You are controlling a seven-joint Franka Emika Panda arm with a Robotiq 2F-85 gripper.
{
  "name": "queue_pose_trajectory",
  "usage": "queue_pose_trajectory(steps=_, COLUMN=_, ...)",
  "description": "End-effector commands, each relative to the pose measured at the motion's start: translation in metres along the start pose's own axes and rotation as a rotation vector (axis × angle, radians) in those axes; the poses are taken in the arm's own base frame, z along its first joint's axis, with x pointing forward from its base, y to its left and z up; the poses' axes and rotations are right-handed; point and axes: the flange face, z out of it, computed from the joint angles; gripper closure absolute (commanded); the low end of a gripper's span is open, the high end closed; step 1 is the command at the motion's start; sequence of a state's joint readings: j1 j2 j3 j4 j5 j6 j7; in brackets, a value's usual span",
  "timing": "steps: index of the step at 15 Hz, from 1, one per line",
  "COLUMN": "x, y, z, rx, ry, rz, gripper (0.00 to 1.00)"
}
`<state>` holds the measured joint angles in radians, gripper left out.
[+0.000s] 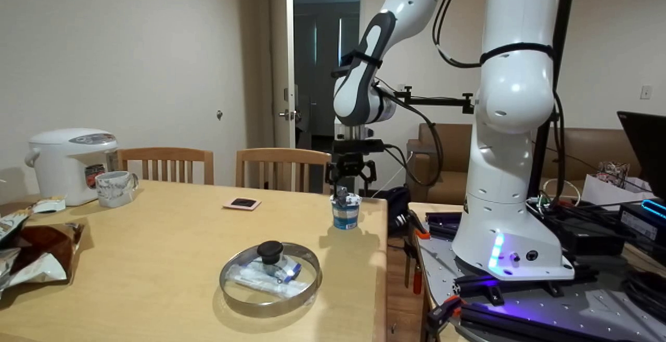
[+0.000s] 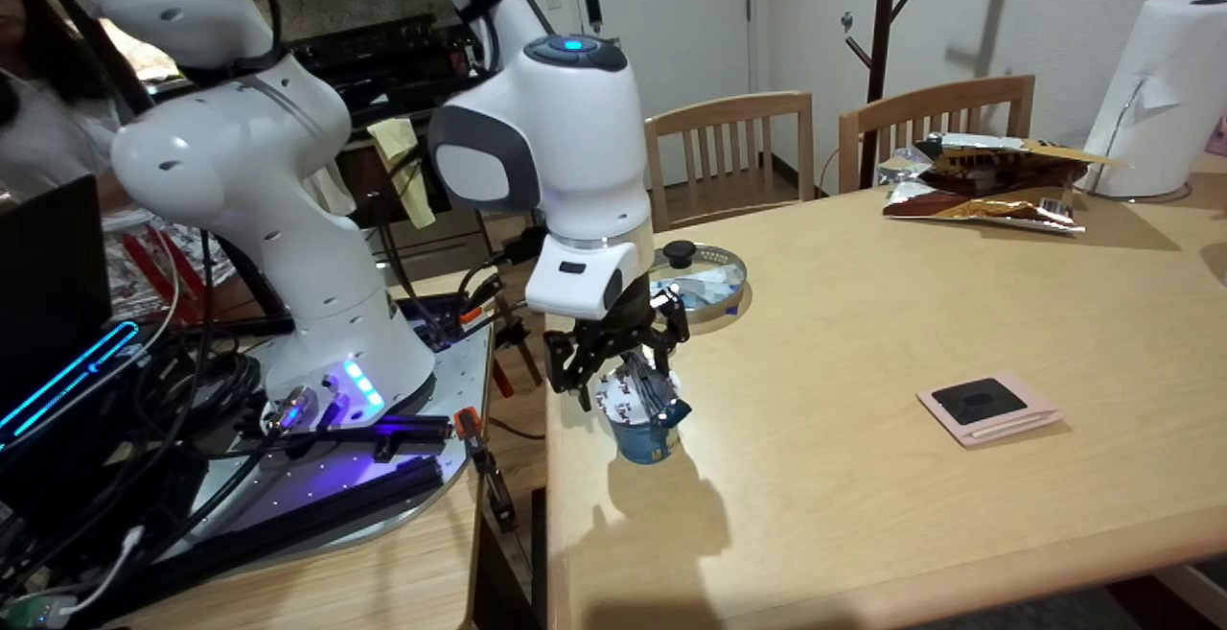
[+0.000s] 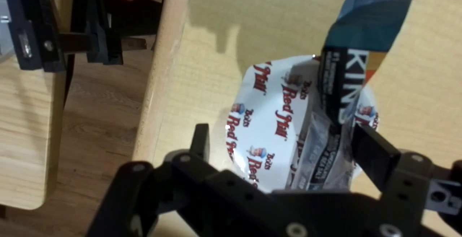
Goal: Place the blue and grey packet on top of the yoghurt
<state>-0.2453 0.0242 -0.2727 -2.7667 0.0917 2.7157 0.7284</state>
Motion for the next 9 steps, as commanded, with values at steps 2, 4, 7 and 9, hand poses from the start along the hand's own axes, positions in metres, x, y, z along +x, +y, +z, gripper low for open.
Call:
queue_pose_trajectory(steps=2, x=-0.005, y=-0.016, z=-0.033, rx=-0.075, ry=0.127, rz=-0.048, gripper=0.00)
queue_pose_trajectory(steps=4, x=-0.010, y=-0.025, z=-0.051, rx=-0.096, ry=0.182, rz=-0.083, gripper=0.00)
queue_pose_trajectory(steps=7, x=-0.020, y=-0.035, z=-0.078, rx=-0.104, ry=0.231, rz=-0.157, gripper=0.00)
queue_pose_trajectory(steps=9, x=-0.028, y=-0.041, z=-0.092, rx=-0.106, ry=0.262, rz=-0.229, gripper=0.00)
